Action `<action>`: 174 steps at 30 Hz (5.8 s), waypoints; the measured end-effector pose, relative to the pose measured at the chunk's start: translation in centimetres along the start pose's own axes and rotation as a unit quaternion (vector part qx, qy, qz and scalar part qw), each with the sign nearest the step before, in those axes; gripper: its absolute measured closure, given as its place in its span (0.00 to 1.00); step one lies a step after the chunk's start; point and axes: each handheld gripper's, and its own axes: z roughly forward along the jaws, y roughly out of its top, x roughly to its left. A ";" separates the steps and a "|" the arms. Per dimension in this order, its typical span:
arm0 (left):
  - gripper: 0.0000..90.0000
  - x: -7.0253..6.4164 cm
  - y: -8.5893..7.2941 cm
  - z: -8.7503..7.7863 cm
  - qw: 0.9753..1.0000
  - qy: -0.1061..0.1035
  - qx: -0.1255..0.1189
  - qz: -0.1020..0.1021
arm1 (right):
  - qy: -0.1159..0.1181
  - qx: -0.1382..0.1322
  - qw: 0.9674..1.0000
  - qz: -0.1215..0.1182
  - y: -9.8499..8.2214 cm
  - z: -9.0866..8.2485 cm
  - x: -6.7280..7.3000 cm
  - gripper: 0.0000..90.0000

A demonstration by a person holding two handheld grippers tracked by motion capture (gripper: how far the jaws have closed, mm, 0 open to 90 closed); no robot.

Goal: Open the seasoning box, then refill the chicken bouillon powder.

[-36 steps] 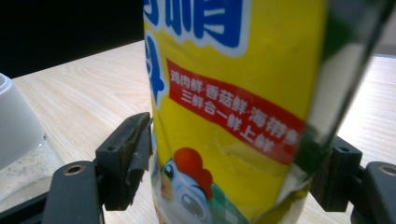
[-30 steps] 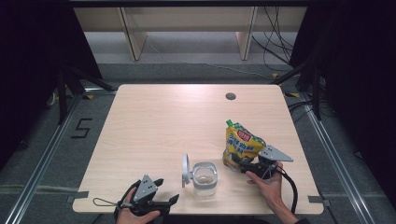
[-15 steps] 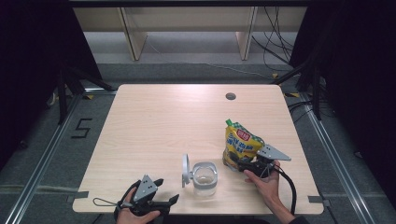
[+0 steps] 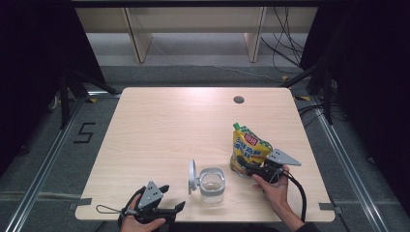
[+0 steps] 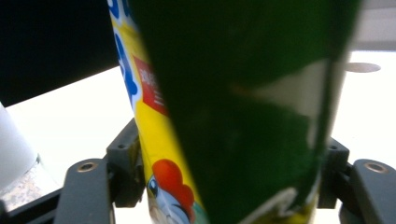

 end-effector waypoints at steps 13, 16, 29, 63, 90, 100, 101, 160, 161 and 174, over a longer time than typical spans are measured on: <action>0.23 0.3 0.1 -0.1 1.000 0.000 0.001 0.014 | 0.001 0.001 1.000 0.003 0.4 -0.4 0.3 0.45; 0.23 0.2 0.0 -0.1 1.000 0.005 0.001 -0.001 | 0.007 0.009 1.000 0.000 0.5 -0.6 0.3 0.46; 0.23 0.4 0.1 -0.1 1.000 0.004 0.000 0.004 | 0.032 0.015 0.998 -0.045 1.2 -2.0 0.7 0.48; 0.23 0.6 0.3 0.2 1.000 0.002 0.006 0.019 | 0.008 0.051 0.963 -0.266 4.5 -8.0 4.3 0.49; 0.22 0.8 0.2 0.2 1.000 0.010 0.008 0.015 | -0.007 0.160 0.878 -0.450 4.7 -8.3 7.7 0.50; 0.22 0.8 0.2 0.2 1.000 0.010 0.008 0.020 | -0.030 0.181 0.847 -0.499 4.9 -8.2 8.5 0.50; 0.22 0.9 0.2 0.2 1.000 0.012 0.009 0.021 | -0.038 0.186 0.838 -0.511 4.9 -8.2 8.6 0.50; 0.22 0.7 0.1 0.4 1.000 0.011 0.012 0.007 | -0.083 0.200 0.608 -0.764 6.1 -7.1 11.9 0.52; 0.22 0.7 0.1 0.4 1.000 0.011 0.012 0.007 | -0.080 0.207 0.597 -0.771 6.4 -7.1 12.0 0.52; 0.22 0.8 0.1 0.5 1.000 0.010 0.010 0.014 | -0.086 0.215 0.593 -0.771 6.6 -7.1 12.3 0.52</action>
